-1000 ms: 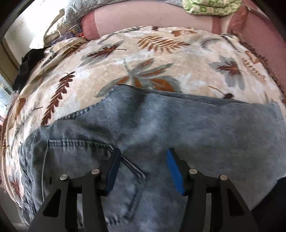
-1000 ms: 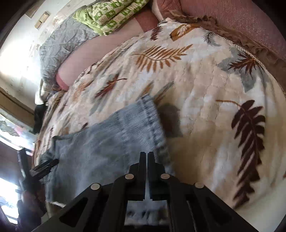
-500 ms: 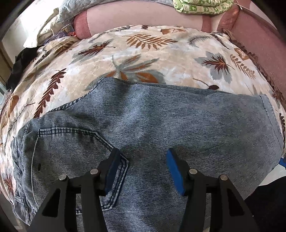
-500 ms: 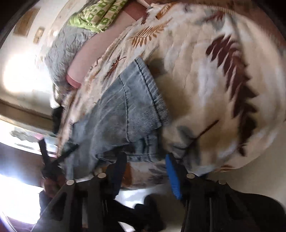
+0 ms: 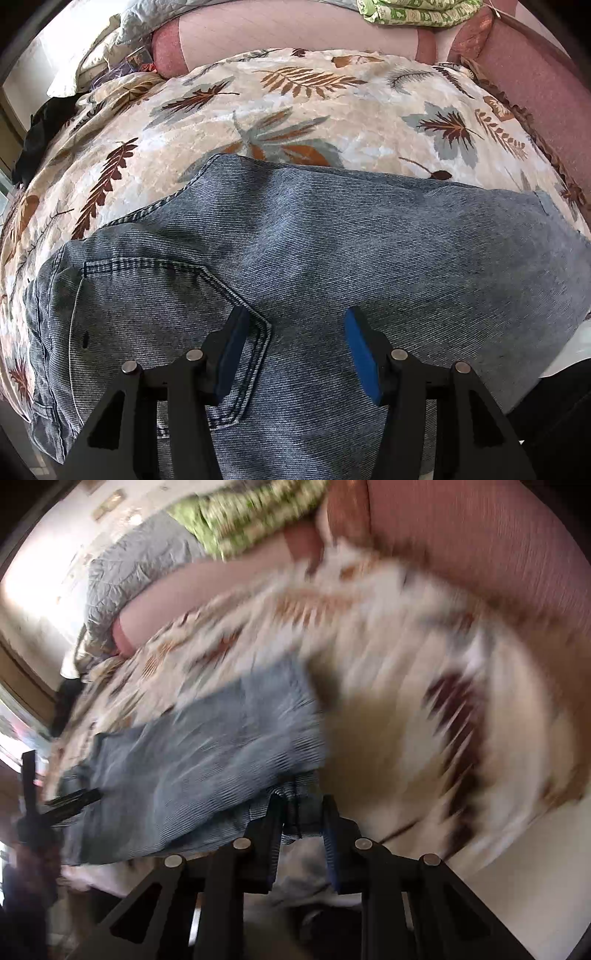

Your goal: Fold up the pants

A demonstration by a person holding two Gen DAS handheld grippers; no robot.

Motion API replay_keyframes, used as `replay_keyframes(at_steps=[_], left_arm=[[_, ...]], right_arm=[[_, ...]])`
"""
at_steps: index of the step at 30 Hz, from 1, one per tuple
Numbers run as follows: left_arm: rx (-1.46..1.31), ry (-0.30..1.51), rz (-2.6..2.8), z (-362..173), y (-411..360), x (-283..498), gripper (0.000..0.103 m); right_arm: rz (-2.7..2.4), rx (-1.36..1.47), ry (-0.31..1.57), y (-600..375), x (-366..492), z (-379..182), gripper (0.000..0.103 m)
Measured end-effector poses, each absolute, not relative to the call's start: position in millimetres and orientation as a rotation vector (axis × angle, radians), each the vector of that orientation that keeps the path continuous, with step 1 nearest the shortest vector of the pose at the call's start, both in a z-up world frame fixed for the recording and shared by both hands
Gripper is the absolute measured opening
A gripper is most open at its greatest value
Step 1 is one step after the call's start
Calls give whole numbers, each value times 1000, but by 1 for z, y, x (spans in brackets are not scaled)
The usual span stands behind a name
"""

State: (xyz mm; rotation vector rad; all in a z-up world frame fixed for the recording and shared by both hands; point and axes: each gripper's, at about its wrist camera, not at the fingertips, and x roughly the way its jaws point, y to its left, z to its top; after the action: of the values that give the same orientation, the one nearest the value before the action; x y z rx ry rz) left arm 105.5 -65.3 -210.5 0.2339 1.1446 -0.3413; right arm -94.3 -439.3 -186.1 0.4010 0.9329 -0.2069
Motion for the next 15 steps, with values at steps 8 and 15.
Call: replay_keyframes(at_steps=[8,15], left_arm=[[258,1139,-364,-212,-62,99,56],[288,1110,-363,-216,-61,94,57]], right_arm=[[-238,340,1066,-442,-84,-224,35],[-294,481,903,-484,-106,-158,49]])
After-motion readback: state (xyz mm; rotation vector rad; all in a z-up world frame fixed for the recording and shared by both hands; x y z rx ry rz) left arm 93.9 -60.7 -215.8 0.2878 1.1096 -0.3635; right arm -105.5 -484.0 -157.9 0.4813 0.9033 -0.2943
